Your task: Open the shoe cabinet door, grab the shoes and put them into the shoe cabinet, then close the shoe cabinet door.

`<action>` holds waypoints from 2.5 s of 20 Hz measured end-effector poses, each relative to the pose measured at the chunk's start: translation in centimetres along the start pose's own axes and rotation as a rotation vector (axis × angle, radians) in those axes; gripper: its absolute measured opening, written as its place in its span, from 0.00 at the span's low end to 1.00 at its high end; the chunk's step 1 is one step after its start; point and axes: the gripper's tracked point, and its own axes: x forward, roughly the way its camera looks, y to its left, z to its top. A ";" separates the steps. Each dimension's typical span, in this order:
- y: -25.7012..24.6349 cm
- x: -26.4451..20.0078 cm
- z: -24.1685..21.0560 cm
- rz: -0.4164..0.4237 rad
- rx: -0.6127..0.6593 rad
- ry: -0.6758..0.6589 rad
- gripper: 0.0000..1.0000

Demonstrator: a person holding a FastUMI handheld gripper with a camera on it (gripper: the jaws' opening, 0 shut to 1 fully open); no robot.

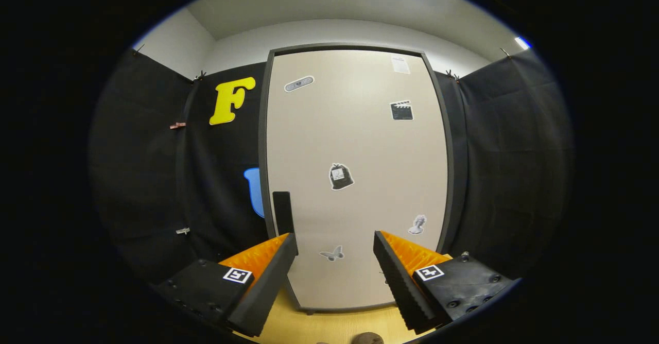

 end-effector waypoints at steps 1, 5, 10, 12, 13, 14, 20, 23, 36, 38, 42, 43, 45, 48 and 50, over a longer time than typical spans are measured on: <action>0.7 0.5 -0.2 0.008 0.003 0.003 0.99; 3.7 3.1 -1.3 0.031 0.016 0.012 0.99; 5.8 6.4 -2.7 0.025 0.005 0.021 0.99; 6.3 7.8 -3.0 0.020 0.009 0.014 0.99; 6.3 8.5 -3.2 0.012 0.007 0.014 0.99; 6.2 9.1 -3.6 0.004 0.009 0.022 0.99; 5.7 12.1 -5.6 -0.029 0.013 0.075 0.79; 5.9 12.9 -5.8 -0.024 0.019 0.070 0.75; 6.3 12.6 -6.0 -0.032 -0.022 0.085 0.15; 6.3 11.8 -5.9 -0.013 -0.019 0.096 0.15; 5.7 8.3 -5.6 0.023 -0.021 0.086 0.15; 5.3 7.2 -5.5 0.028 -0.024 0.086 0.15; 4.7 5.1 -5.4 0.041 -0.020 0.092 0.14; 3.6 2.5 -5.1 0.063 -0.027 0.102 0.14; 2.9 1.1 -5.0 0.094 -0.017 0.113 0.14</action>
